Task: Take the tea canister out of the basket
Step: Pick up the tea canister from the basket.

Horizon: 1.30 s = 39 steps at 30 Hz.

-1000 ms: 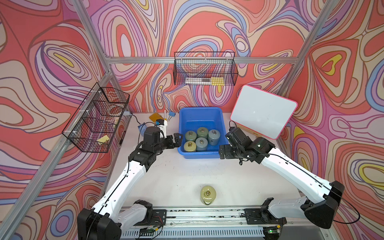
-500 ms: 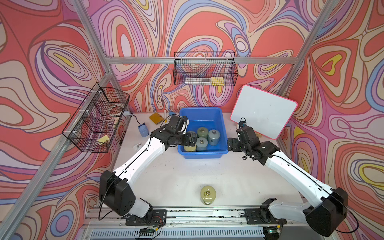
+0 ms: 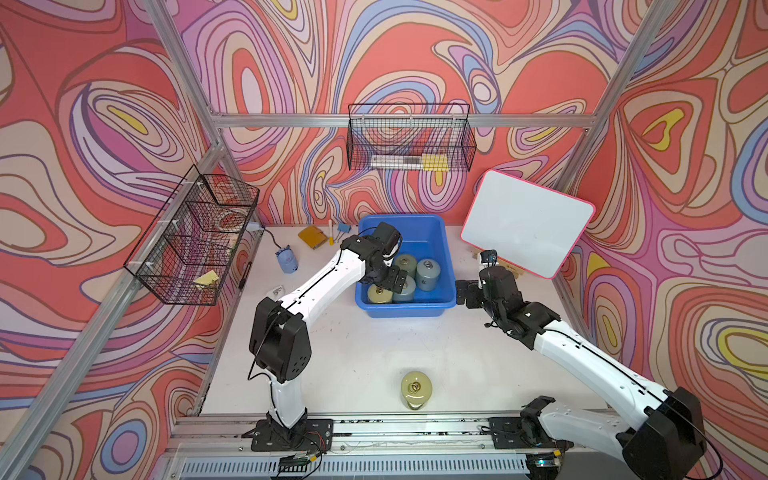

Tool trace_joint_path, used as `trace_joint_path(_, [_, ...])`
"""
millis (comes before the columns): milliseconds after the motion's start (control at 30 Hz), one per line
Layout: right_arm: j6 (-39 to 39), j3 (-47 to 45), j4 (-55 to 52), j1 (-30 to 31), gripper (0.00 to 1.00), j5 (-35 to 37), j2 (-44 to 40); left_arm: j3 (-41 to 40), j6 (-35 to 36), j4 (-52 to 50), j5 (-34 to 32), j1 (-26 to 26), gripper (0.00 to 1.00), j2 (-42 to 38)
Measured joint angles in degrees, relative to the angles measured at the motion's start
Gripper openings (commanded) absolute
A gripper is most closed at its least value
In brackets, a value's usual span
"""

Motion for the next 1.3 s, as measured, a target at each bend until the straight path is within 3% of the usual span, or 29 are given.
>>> trace_joint_path(1300, [0.0, -0.4, 1.0, 0.0, 0.98, -1.4, -0.7, 6.2, 5.8, -5.8, -1.4, 0.8, 0.98, 12.6])
